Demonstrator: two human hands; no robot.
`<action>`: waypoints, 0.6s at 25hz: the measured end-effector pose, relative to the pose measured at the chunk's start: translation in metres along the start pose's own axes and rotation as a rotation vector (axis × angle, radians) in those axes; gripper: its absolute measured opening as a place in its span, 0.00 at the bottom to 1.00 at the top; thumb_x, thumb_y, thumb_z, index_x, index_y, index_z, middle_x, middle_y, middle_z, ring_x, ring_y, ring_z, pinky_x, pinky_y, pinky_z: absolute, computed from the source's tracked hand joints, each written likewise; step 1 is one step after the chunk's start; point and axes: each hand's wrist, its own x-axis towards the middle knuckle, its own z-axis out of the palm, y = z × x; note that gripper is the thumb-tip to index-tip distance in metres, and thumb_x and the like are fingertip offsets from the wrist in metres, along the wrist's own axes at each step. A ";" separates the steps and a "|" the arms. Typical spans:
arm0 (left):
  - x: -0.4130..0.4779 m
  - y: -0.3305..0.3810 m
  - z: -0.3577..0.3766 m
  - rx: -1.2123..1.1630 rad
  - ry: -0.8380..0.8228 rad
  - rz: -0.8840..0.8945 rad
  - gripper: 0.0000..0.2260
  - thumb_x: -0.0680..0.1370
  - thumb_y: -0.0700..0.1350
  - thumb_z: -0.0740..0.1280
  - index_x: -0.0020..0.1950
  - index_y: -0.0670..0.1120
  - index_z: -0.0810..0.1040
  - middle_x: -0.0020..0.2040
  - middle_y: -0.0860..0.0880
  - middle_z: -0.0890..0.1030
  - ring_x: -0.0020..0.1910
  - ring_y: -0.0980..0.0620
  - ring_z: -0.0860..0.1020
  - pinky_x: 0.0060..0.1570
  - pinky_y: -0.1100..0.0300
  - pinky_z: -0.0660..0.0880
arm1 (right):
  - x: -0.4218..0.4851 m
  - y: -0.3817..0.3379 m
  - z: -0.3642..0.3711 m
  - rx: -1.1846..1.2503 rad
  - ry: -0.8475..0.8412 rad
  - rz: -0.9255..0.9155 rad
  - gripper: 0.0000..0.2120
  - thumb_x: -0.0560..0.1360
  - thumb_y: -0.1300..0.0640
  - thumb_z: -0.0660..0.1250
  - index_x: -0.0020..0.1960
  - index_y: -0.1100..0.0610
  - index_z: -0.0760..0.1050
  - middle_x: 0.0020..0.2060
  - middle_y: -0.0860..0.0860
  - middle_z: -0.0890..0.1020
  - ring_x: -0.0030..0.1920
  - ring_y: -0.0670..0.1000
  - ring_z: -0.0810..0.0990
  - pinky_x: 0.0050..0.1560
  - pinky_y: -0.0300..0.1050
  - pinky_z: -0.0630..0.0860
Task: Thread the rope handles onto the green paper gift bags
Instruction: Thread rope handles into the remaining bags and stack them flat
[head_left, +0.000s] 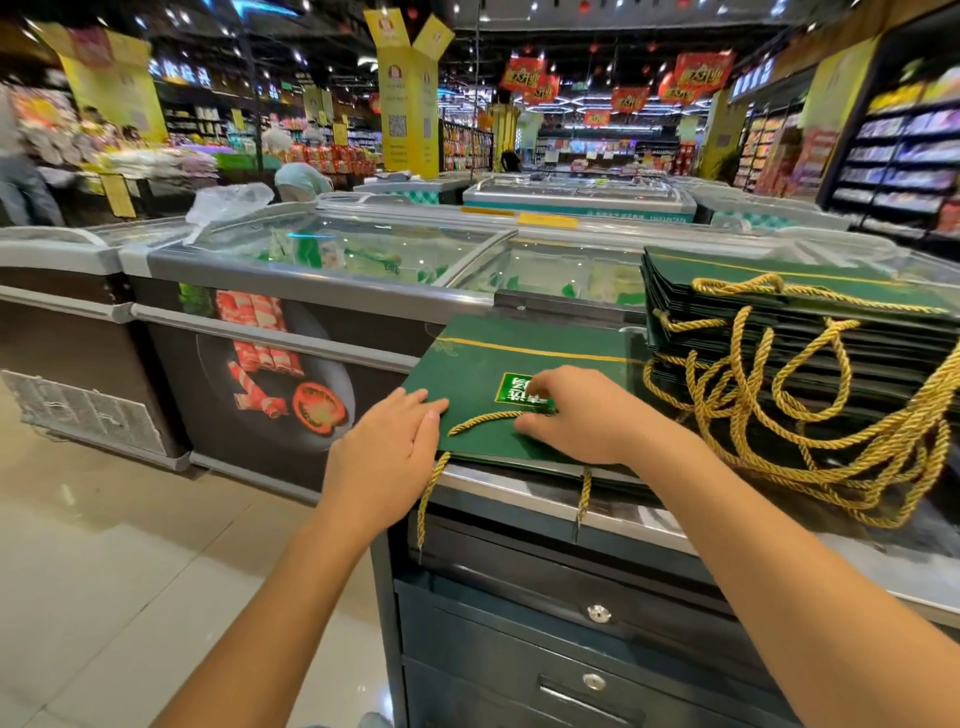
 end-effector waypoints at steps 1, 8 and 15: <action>0.000 0.000 0.000 0.006 -0.002 0.009 0.19 0.86 0.52 0.50 0.74 0.58 0.72 0.76 0.58 0.69 0.78 0.57 0.60 0.72 0.54 0.63 | 0.007 -0.002 0.004 -0.007 0.000 0.002 0.15 0.80 0.49 0.67 0.58 0.59 0.81 0.56 0.57 0.84 0.57 0.60 0.81 0.59 0.56 0.78; 0.008 -0.009 0.003 0.020 -0.060 0.045 0.20 0.86 0.52 0.48 0.76 0.57 0.69 0.78 0.56 0.67 0.79 0.55 0.59 0.74 0.52 0.62 | 0.011 -0.011 -0.026 0.251 0.026 -0.053 0.06 0.80 0.52 0.69 0.53 0.54 0.78 0.36 0.46 0.80 0.33 0.44 0.76 0.35 0.39 0.70; 0.011 -0.015 0.008 -0.040 -0.055 0.030 0.20 0.86 0.53 0.48 0.75 0.57 0.70 0.77 0.56 0.68 0.79 0.55 0.59 0.75 0.50 0.62 | 0.007 -0.029 -0.059 0.063 0.001 -0.157 0.10 0.79 0.50 0.70 0.47 0.56 0.84 0.33 0.48 0.80 0.28 0.41 0.72 0.28 0.33 0.67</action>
